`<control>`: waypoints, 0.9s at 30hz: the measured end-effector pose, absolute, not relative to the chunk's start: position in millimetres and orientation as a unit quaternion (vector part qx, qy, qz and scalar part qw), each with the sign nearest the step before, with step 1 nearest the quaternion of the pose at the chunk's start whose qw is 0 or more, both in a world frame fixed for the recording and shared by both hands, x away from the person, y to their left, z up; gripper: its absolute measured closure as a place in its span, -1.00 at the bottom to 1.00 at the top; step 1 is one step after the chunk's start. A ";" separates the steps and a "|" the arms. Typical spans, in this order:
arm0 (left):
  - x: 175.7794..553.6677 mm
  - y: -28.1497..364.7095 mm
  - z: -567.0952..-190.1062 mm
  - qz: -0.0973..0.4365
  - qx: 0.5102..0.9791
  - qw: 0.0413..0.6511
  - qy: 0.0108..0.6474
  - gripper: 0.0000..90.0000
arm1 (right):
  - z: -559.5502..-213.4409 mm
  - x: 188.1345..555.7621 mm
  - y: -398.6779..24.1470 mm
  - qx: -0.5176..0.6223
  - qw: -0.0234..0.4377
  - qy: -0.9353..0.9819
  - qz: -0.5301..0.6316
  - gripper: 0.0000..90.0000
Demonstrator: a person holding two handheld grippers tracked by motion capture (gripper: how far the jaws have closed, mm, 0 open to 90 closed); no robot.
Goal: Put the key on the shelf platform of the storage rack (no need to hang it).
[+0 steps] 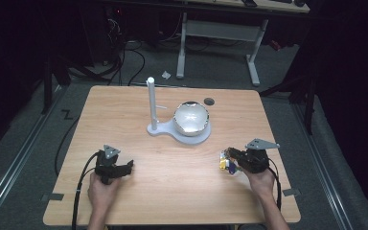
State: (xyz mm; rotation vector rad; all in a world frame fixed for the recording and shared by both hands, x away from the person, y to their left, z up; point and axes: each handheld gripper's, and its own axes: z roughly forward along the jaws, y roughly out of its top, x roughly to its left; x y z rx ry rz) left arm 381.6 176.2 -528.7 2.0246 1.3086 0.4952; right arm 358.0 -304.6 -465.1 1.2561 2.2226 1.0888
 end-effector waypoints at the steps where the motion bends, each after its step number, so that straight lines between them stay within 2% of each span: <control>1: 381.6 176.1 -528.8 0.190 0.775 0.334 0.502 -0.54 | -463.8 358.4 -305.7 0.442 0.186 0.788 0.386 0.86; 27: 381.6 176.2 -528.7 0.190 0.776 0.334 0.501 -0.54 | -414.1 360.7 -318.8 0.425 0.209 0.772 0.423 0.86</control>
